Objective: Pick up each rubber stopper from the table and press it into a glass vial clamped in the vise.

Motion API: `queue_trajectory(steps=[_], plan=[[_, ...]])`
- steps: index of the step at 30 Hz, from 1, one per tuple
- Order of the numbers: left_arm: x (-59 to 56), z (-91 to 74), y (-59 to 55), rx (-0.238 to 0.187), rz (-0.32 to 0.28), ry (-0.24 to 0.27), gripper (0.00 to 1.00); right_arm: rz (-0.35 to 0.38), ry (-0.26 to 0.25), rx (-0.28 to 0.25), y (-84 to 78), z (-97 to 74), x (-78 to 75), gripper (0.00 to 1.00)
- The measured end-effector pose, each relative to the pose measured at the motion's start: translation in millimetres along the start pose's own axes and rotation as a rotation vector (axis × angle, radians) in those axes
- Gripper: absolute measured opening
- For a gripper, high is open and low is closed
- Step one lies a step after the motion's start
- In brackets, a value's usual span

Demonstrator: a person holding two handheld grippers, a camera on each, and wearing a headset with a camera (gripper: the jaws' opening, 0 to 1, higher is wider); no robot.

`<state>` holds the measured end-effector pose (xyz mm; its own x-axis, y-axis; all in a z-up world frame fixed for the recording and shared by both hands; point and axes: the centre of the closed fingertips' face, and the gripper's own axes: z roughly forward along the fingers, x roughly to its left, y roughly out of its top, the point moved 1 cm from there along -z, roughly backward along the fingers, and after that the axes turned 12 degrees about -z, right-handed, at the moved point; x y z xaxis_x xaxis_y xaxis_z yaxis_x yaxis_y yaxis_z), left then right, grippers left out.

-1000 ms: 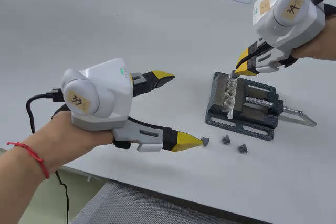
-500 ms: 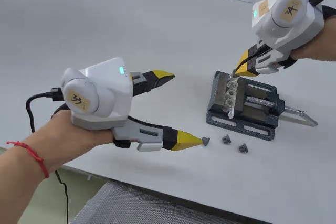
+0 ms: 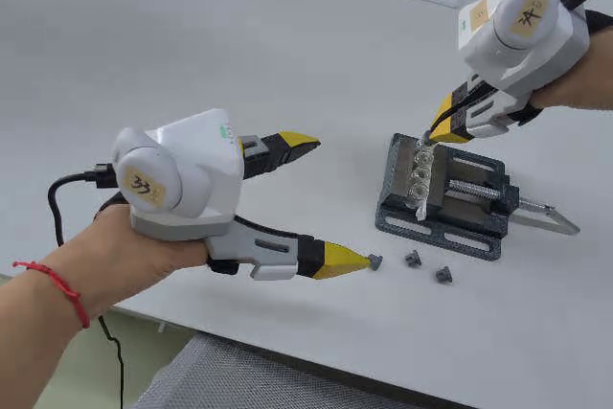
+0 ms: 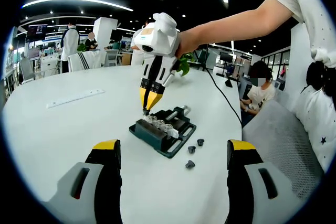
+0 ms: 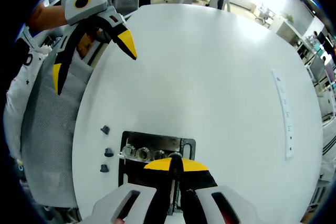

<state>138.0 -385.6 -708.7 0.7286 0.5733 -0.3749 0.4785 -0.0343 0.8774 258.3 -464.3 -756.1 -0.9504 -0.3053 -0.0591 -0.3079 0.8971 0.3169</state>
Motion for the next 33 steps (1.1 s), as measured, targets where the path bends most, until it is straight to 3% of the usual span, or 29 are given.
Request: queue_trajectory(steps=[22, 33], plan=[[1.3, -0.3, 1.3, -0.002, 0.0, 0.0, 0.81, 0.024, 0.044, -0.003, 0.3, -0.1, 0.1, 0.0], [2.2, 0.6, 3.6, -0.009, 0.0, 0.0, 0.81, -0.024, 0.053, 0.045, 1.2, 1.2, 1.5, 0.01]])
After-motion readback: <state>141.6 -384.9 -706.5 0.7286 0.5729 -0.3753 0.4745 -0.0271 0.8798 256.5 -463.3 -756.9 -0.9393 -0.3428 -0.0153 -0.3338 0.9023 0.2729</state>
